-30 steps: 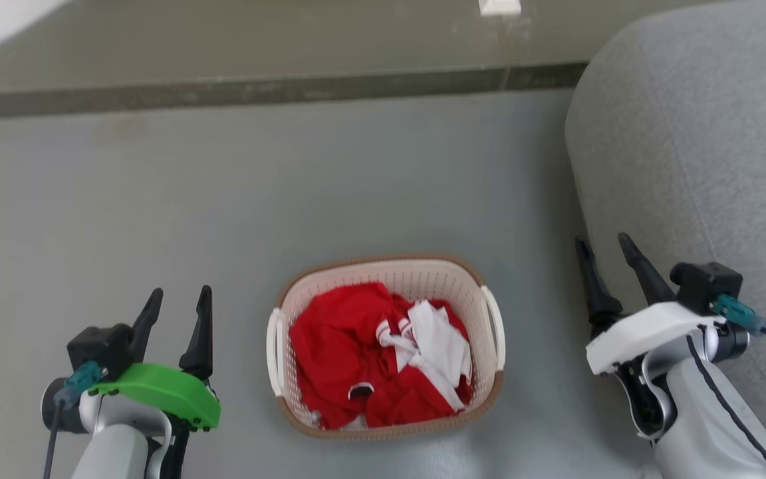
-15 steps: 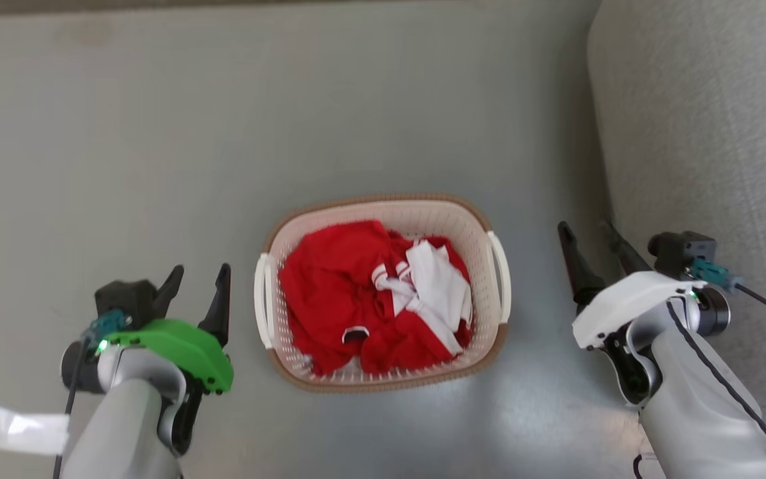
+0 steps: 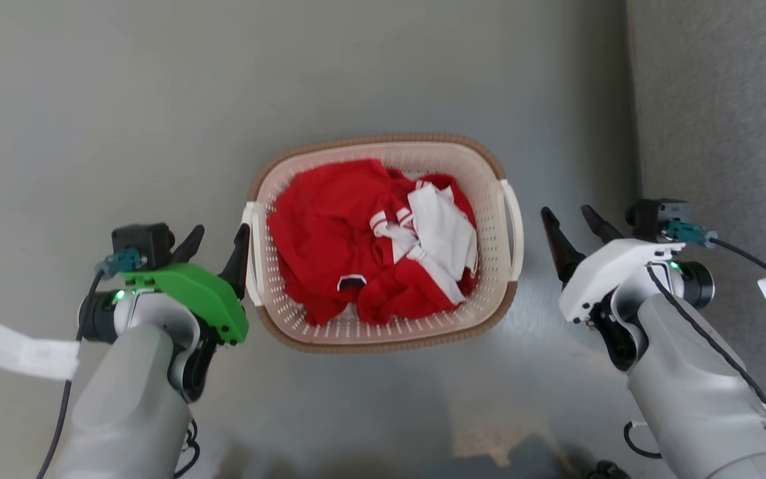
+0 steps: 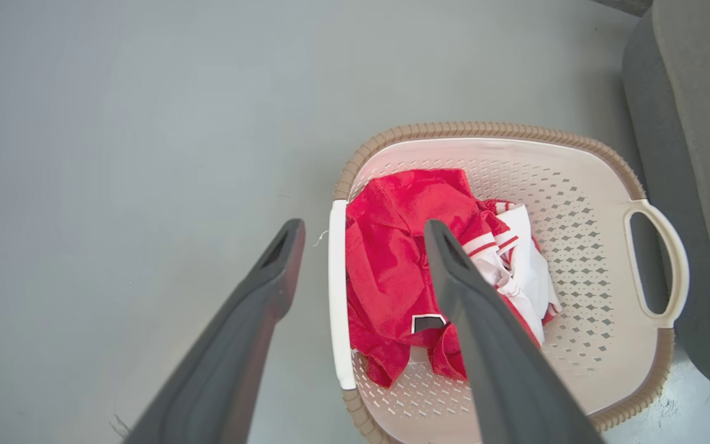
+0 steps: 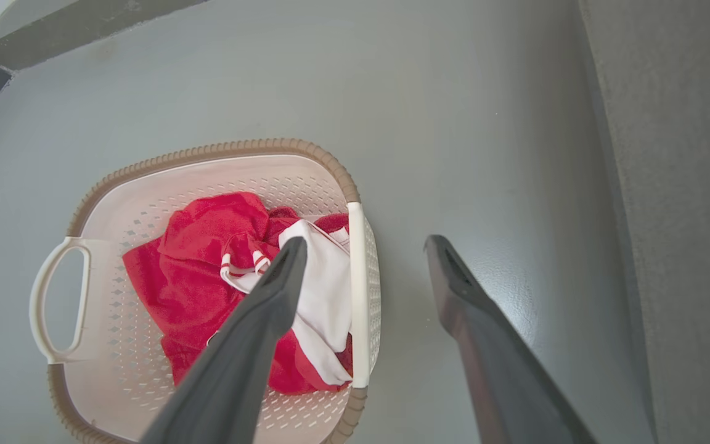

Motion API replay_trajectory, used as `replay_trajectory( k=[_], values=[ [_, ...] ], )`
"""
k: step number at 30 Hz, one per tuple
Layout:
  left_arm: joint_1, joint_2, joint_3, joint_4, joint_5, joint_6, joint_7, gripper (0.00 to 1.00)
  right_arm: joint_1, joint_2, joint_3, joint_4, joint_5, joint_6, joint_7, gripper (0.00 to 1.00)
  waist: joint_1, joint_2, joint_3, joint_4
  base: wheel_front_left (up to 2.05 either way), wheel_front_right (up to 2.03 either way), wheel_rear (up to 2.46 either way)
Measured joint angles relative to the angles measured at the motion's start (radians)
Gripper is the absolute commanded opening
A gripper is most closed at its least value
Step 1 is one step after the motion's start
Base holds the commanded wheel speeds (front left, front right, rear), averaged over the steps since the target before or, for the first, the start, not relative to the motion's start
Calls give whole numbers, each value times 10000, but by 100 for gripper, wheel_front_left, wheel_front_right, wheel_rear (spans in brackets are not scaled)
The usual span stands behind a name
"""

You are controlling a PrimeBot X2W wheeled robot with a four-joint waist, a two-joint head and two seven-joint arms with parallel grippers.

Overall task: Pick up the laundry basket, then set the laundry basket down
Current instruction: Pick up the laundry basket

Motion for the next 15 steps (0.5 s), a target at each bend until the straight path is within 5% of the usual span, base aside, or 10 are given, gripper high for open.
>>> replay_trajectory(
  k=[15],
  values=[
    [-1297,-8,-681,832,-660,0,550,100,-1266,33,546,1020,359,10,378,100,1,0,1711,60,0,0,0]
  ],
)
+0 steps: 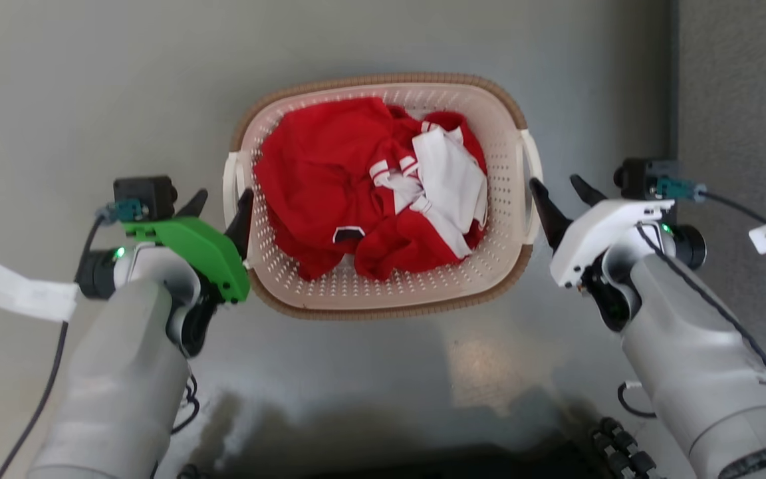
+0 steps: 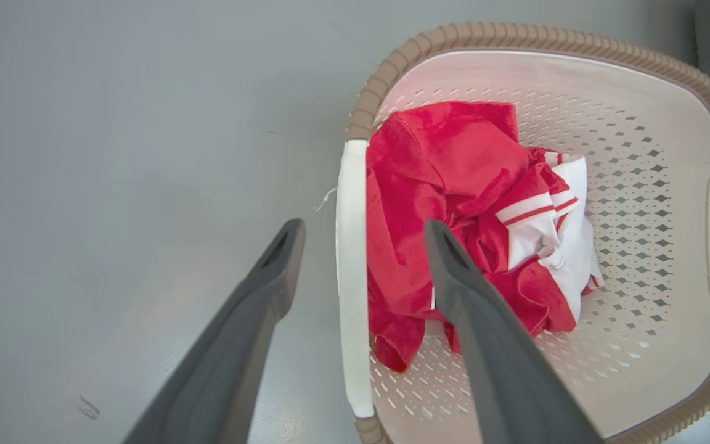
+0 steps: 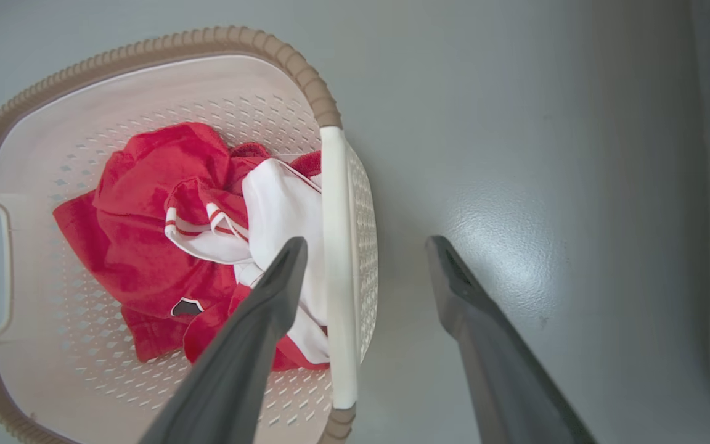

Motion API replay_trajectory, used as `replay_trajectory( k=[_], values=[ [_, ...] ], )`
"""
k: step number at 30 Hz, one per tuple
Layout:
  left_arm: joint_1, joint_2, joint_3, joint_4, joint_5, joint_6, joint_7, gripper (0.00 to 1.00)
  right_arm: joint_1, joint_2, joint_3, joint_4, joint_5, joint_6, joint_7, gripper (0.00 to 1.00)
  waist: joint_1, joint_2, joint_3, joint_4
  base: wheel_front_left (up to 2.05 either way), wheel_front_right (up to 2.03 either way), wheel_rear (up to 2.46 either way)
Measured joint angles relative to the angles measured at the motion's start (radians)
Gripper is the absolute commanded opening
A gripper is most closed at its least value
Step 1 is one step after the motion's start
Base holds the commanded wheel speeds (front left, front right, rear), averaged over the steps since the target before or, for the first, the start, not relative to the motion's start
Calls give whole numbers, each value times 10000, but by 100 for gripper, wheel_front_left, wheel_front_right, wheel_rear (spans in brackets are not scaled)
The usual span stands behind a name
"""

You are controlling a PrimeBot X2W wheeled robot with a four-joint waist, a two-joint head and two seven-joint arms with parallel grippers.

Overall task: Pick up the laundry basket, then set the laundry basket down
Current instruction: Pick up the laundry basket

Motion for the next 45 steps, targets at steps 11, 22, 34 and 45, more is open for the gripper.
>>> replay_trajectory(
  k=[11,22,34,45],
  values=[
    [-803,-21,-408,616,-545,0,263,100,-892,-2,711,433,157,0,77,100,0,0,1000,99,0,0,0],
    [-1401,-21,-874,922,-978,0,339,60,-1538,-4,1252,635,431,0,12,100,0,0,1557,159,0,0,0],
    [-1563,-19,-1423,1126,-1279,-71,178,0,-1626,50,1728,938,997,-29,-198,0,-1,0,1573,171,0,0,0],
    [-1553,-35,-1950,1465,-1841,-71,77,0,-1625,13,2259,1212,1628,-29,-291,0,-1,0,881,163,0,0,0]
  ],
)
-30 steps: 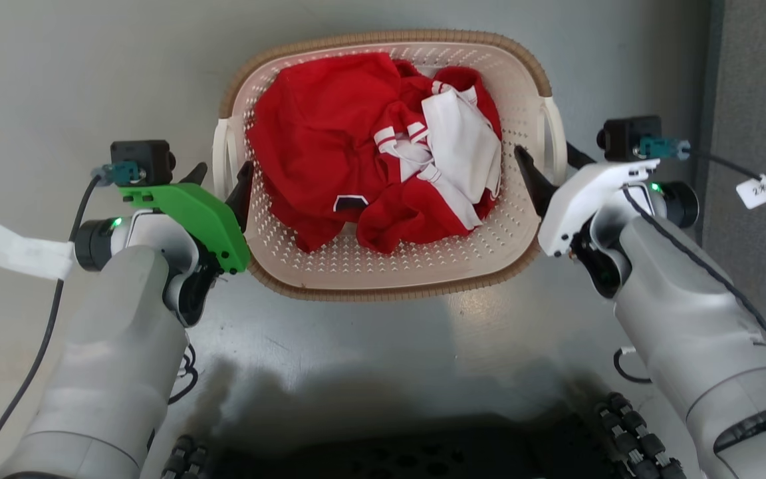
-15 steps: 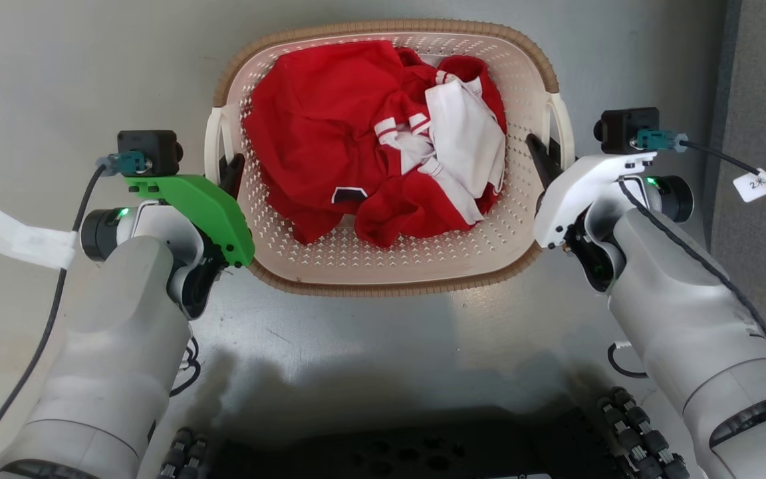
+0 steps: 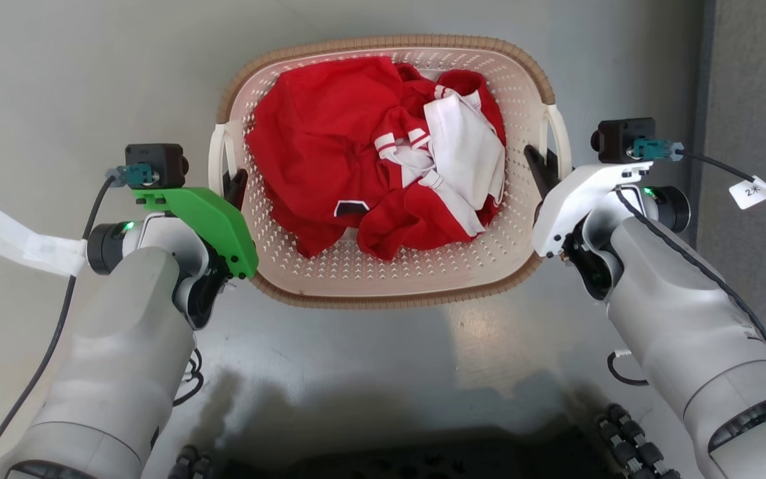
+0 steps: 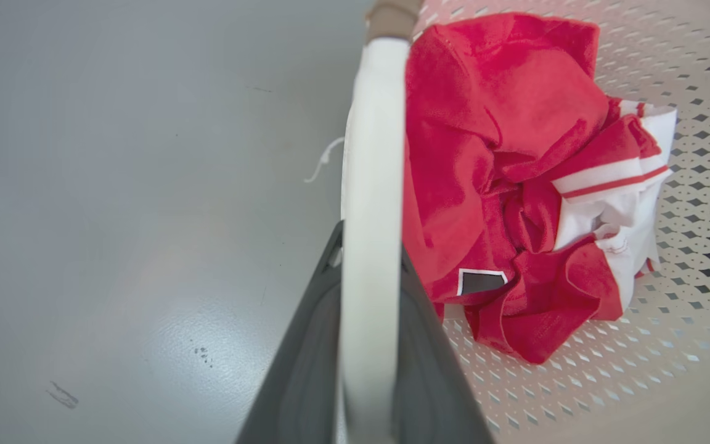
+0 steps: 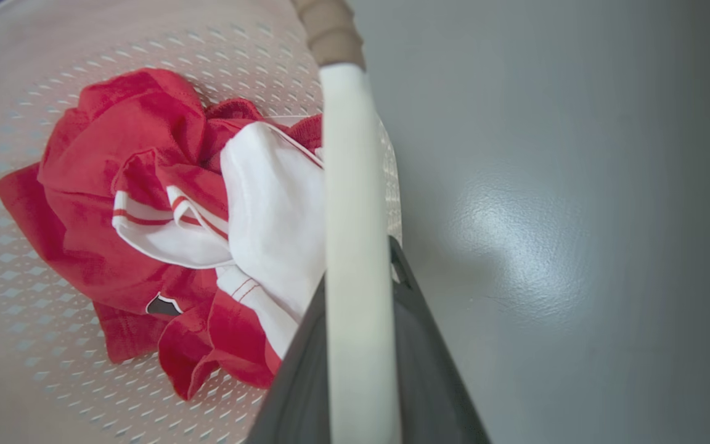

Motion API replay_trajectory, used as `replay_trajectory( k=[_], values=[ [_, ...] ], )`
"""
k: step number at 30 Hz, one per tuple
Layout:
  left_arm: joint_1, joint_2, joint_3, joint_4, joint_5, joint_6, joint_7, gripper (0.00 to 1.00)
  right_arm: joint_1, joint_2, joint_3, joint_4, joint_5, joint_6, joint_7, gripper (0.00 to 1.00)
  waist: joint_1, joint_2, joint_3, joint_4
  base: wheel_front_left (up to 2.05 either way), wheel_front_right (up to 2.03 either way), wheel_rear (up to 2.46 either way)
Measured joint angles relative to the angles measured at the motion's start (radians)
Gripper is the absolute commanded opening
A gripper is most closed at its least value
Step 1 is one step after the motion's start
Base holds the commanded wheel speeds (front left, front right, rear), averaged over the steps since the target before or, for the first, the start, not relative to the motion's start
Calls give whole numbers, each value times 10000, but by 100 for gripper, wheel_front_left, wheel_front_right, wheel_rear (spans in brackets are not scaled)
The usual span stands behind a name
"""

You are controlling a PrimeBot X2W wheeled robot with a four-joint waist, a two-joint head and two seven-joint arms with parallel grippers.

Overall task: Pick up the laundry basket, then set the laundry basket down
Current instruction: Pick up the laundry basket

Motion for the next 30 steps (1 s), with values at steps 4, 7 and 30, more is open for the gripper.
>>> replay_trajectory(
  k=[4,7,30],
  values=[
    [28,2,-136,132,-211,0,2,0,12,2,221,92,263,0,42,0,0,0,-372,-8,0,0,0],
    [91,8,-232,205,-435,0,15,0,42,-2,382,117,451,-2,151,0,0,0,-688,-22,0,0,0],
    [692,186,-968,573,-1361,0,1237,0,206,44,1344,516,1770,-4,2199,0,-1,0,-3639,-228,0,0,0]
  ],
)
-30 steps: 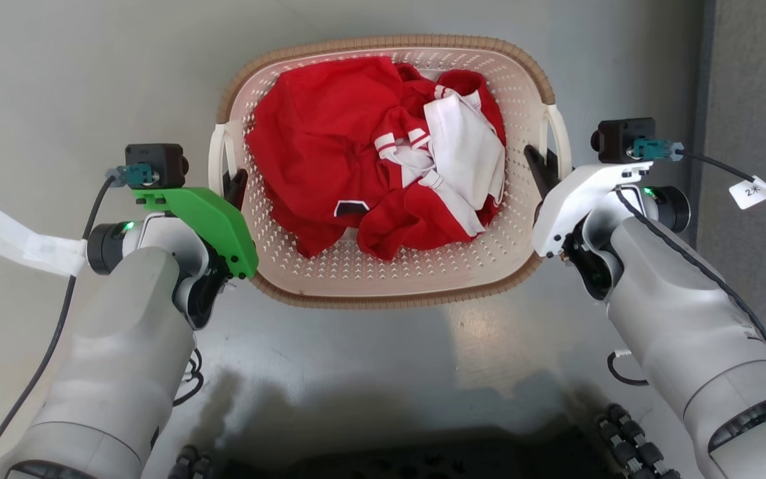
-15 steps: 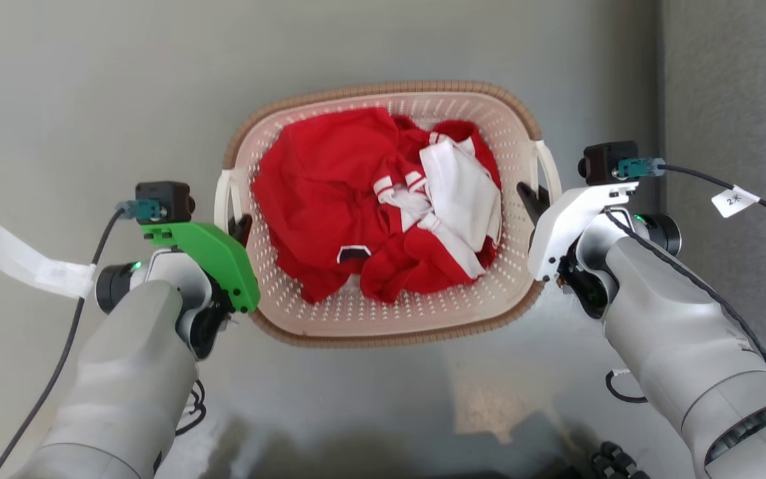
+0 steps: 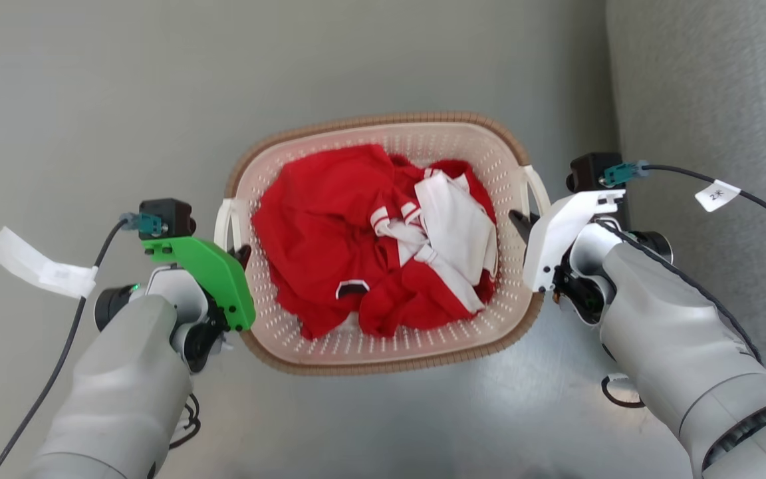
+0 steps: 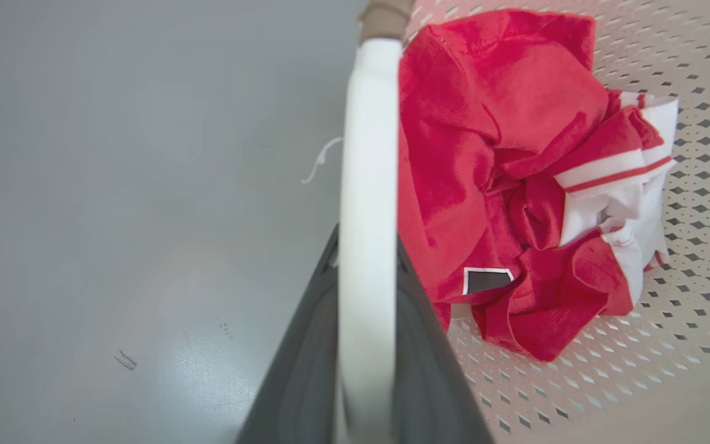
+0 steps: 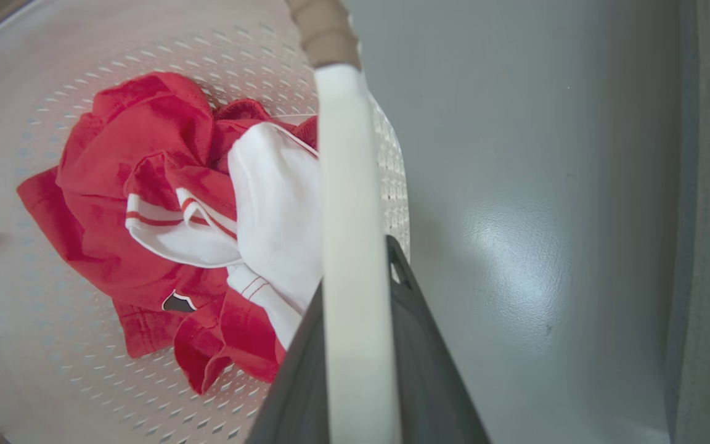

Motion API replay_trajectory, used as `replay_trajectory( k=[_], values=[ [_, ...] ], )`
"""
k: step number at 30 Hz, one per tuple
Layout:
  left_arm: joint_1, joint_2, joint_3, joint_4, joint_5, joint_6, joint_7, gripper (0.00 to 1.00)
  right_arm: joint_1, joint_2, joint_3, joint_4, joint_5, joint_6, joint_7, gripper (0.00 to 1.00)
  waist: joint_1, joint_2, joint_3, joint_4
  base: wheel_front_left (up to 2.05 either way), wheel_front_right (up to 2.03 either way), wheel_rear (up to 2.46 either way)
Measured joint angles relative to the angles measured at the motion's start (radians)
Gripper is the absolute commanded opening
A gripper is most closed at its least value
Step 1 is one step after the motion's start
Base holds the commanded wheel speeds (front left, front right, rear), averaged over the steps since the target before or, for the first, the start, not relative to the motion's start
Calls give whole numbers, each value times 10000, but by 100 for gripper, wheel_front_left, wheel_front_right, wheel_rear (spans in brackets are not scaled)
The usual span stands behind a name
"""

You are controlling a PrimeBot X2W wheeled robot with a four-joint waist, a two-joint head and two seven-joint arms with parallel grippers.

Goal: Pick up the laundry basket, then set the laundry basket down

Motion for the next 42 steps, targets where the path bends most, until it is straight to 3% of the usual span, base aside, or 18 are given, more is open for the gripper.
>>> replay_trajectory(
  k=[27,42],
  values=[
    [1200,-86,-619,447,-982,-2,1285,0,856,90,922,449,715,-12,1956,0,-1,0,-3416,-194,0,0,0],
    [1199,-81,-780,545,-1172,-2,1881,0,774,82,1124,523,1076,-77,2809,0,0,0,-3775,-253,0,0,0]
  ],
)
